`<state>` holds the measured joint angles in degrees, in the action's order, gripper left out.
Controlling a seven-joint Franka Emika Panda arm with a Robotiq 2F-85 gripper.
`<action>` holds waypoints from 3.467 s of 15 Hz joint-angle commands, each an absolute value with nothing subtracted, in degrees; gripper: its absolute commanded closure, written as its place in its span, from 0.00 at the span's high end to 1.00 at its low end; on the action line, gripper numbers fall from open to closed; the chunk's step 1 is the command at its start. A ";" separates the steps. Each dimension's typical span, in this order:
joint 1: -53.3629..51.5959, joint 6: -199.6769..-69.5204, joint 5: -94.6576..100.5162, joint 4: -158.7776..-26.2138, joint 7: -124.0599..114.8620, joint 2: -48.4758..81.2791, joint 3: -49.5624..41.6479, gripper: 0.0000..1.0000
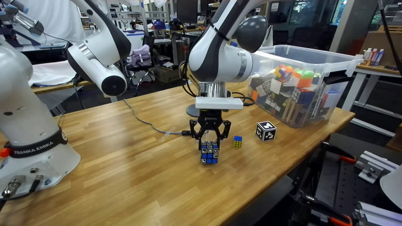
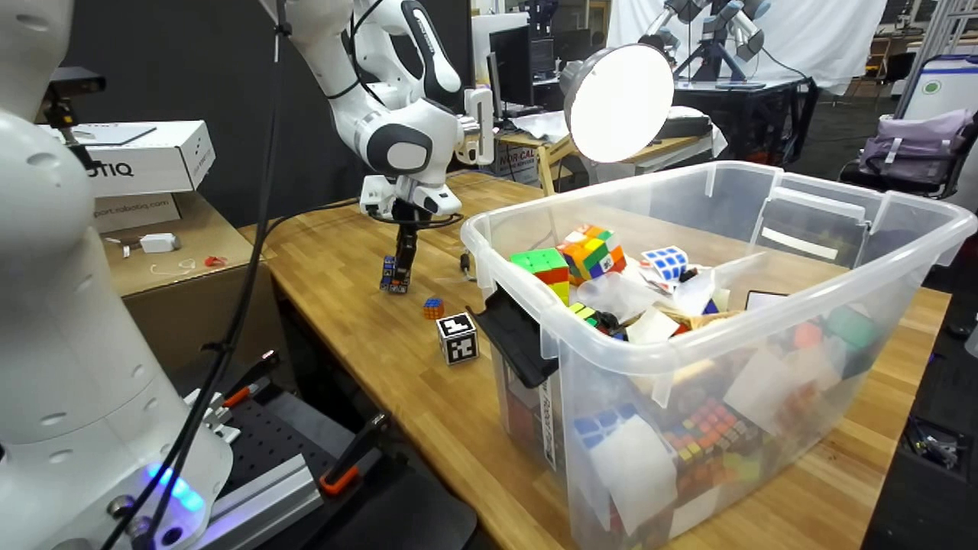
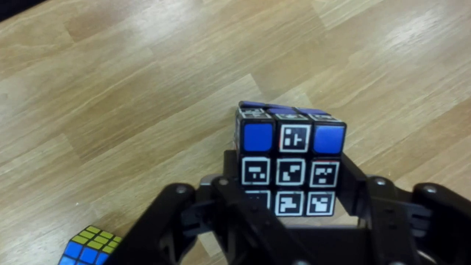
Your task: Move the lettered cube to the left
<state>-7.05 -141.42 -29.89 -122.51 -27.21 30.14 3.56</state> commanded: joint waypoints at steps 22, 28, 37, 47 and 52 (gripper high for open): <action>-7.36 -142.53 -30.12 -122.49 -19.19 25.19 9.01 1.00; -5.65 -140.95 -31.29 -132.55 -13.03 13.25 8.96 1.00; -2.34 -125.34 -29.53 -157.89 1.60 -18.75 1.28 1.00; -0.88 -117.32 -27.66 -159.71 3.70 -25.29 -4.37 1.00; -0.88 -117.30 -27.66 -159.71 3.70 -25.30 -4.37 1.00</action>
<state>-1.13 -117.51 -27.67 -159.79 3.69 -25.26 -4.56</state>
